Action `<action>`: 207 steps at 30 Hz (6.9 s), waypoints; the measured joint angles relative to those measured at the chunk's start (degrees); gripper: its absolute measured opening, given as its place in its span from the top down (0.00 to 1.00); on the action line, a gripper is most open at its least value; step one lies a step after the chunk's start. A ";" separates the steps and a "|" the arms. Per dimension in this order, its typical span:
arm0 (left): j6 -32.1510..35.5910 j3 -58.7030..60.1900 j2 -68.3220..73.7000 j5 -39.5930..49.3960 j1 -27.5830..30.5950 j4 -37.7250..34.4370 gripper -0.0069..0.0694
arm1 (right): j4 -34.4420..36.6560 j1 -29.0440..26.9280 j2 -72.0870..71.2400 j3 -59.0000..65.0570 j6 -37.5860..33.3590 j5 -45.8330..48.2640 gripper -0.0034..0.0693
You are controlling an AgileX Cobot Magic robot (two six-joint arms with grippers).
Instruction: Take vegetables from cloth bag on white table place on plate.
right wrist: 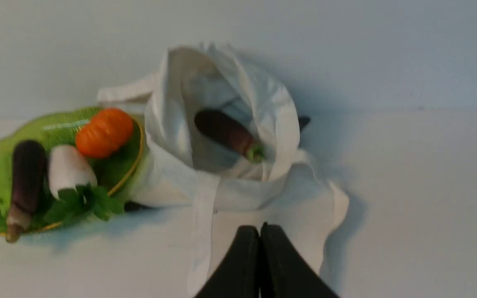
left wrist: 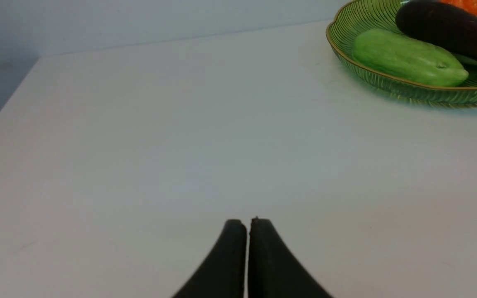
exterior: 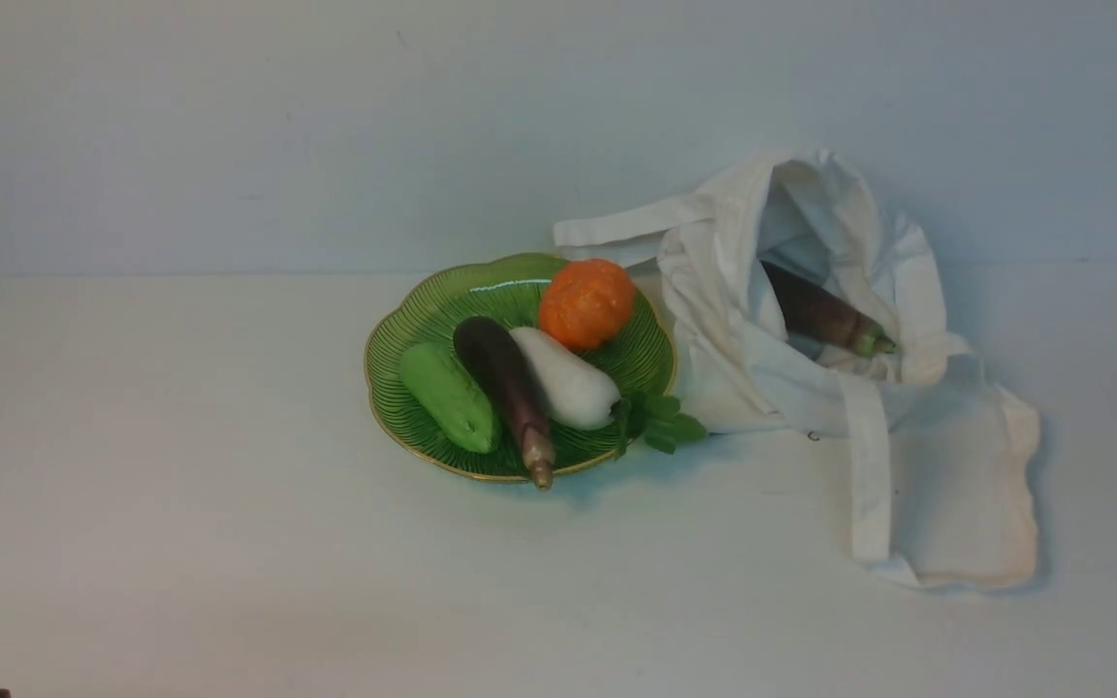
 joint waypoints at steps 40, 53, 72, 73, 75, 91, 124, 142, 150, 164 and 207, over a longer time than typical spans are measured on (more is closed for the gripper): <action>0.00 0.00 0.00 0.00 0.00 0.00 0.92 | 10.40 4.62 92.39 -57.62 -20.68 -6.10 0.38; 0.00 0.00 0.00 0.00 0.00 0.00 0.92 | 5.56 5.04 93.38 -58.41 -20.56 -1.91 0.56; 0.00 0.00 0.00 0.00 0.00 0.00 0.92 | -9.69 5.04 72.84 -58.52 -6.48 23.15 0.57; 0.00 0.00 0.00 0.00 0.00 0.00 0.92 | -9.01 5.04 71.53 -58.28 -6.08 25.65 0.57; 0.00 0.00 0.00 0.00 0.00 0.00 0.92 | -6.68 5.04 68.56 -56.91 -5.91 30.09 0.57; 0.00 0.00 0.00 0.00 0.00 0.00 0.92 | 14.05 19.50 61.89 -39.49 -15.21 20.75 0.57; 0.00 0.00 0.00 0.00 0.00 0.00 0.92 | 14.29 27.36 92.67 -64.67 -7.86 4.76 0.57; 0.00 0.00 0.00 0.00 0.00 0.00 0.92 | 10.23 27.14 87.24 -71.48 -9.91 14.95 0.16; 0.00 0.00 0.00 0.00 0.00 0.00 0.92 | 0.86 23.83 80.30 -94.68 -10.22 34.84 0.56; 0.00 0.00 0.00 0.00 0.00 0.00 0.92 | -11.61 22.79 51.56 -88.30 -4.88 37.08 0.97; 0.00 0.00 0.00 0.00 0.00 0.00 0.92 | 5.62 22.79 -20.40 13.05 -7.96 -13.75 0.97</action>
